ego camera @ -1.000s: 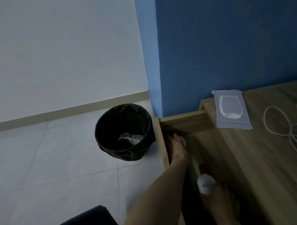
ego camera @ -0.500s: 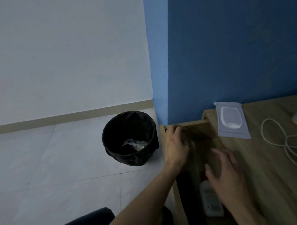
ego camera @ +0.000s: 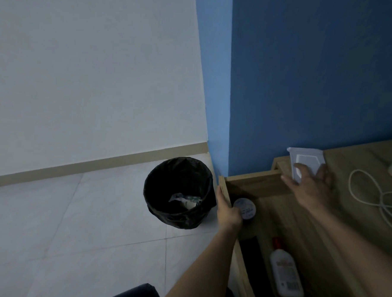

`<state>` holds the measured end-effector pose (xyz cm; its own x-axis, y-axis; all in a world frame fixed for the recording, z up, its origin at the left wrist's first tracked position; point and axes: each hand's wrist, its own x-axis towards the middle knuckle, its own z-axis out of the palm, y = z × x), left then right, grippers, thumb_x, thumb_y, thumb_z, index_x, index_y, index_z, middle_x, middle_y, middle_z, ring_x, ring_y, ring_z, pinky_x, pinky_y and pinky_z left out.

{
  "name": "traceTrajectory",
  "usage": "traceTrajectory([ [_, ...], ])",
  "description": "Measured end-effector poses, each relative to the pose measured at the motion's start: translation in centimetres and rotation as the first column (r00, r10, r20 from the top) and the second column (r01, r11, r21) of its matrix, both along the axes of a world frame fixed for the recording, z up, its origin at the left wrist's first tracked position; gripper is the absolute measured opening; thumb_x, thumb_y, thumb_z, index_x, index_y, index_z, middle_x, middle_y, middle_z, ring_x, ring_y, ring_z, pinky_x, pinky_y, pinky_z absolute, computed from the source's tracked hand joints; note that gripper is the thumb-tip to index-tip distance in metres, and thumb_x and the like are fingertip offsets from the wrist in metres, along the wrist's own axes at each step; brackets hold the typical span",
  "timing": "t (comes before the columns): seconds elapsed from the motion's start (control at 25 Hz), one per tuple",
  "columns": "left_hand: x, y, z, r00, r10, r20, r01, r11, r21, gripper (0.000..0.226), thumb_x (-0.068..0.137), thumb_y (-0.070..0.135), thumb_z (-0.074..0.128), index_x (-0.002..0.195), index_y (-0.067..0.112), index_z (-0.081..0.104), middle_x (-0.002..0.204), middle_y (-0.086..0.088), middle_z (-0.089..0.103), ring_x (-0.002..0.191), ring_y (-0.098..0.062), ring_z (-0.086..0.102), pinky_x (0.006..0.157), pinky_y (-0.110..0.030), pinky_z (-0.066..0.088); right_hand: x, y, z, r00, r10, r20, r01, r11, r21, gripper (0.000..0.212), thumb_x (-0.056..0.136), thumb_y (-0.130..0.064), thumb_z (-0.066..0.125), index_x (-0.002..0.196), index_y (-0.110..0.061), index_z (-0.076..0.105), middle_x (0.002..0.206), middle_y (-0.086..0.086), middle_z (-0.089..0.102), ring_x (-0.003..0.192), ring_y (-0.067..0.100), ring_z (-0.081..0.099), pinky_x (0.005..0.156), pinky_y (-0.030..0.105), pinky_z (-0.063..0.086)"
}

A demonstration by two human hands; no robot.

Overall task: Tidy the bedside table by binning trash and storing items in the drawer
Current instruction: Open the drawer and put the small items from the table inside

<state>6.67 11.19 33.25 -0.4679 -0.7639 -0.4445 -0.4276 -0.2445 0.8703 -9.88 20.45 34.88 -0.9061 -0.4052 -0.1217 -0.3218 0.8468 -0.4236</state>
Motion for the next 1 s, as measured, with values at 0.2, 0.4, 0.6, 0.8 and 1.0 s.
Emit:
traceTrajectory([
  [0.2, -0.1, -0.4, -0.4, 1.0, 0.007, -0.007, -0.007, 1.0, -0.001, 0.083, 0.081, -0.013, 0.039, 0.15, 0.024, 0.011, 0.153, -0.008, 0.03, 0.14, -0.026, 0.031, 0.11, -0.032, 0.031, 1.7, 0.6, 0.1, 0.986, -0.079, -0.148, 0.065, 0.993, -0.098, 0.04, 0.08, -0.031, 0.062, 0.116, -0.022, 0.047, 0.14, 0.02, 0.027, 0.123, 0.042, 0.03, 0.096, 0.054, 0.034],
  [0.4, 0.0, -0.4, -0.6, 0.999, 0.01, -0.044, -0.009, 1.0, 0.016, 0.083, 0.081, -0.014, 0.037, 0.149, 0.025, 0.011, 0.152, -0.007, 0.032, 0.139, -0.026, 0.032, 0.109, -0.032, 0.032, 2.9, 0.4, -0.3, 0.978, -0.106, -0.179, 0.08, 0.986, -0.144, 0.055, 0.07, -0.027, 0.074, 0.114, -0.018, 0.043, 0.14, 0.023, 0.029, 0.121, 0.044, 0.035, 0.094, 0.053, 0.033],
  [0.6, -0.1, -0.6, -1.3, 0.997, 0.019, -0.078, -0.017, 0.999, 0.032, 0.085, 0.078, -0.015, 0.037, 0.148, 0.027, 0.014, 0.148, -0.007, 0.037, 0.136, -0.026, 0.036, 0.108, -0.034, 0.035, 6.4, 0.8, -1.7, 0.935, -0.038, -0.353, -0.037, 0.979, -0.202, 0.061, 0.067, -0.03, 0.074, 0.121, -0.019, 0.047, 0.134, 0.024, 0.04, 0.112, 0.043, 0.04, 0.086, 0.051, 0.037],
  [0.8, -0.1, -0.5, -1.4, 0.995, 0.037, -0.09, -0.034, 0.999, 0.027, 0.084, 0.078, -0.013, 0.041, 0.147, 0.028, 0.016, 0.143, -0.006, 0.043, 0.13, -0.023, 0.042, 0.102, -0.028, 0.038, 10.1, 1.9, -6.2, 0.908, 0.203, -0.367, -0.26, 0.959, -0.114, 0.064, 0.061, -0.021, 0.079, 0.12, -0.017, 0.056, 0.125, 0.022, 0.047, 0.101, 0.041, 0.046, 0.074, 0.048, 0.045],
  [1.0, -0.2, -0.6, -1.6, 0.995, 0.025, -0.093, -0.025, 1.0, 0.002, 0.084, 0.079, -0.016, 0.036, 0.148, 0.025, 0.014, 0.147, -0.006, 0.037, 0.135, -0.023, 0.036, 0.094, -0.02, 0.03, 8.3, 1.7, -9.8, 0.992, 0.049, -0.116, -0.044, 0.998, 0.045, 0.062, 0.072, -0.024, 0.073, 0.129, -0.018, 0.05, 0.135, 0.021, 0.036, 0.113, 0.044, 0.037, 0.089, 0.052, 0.037],
])
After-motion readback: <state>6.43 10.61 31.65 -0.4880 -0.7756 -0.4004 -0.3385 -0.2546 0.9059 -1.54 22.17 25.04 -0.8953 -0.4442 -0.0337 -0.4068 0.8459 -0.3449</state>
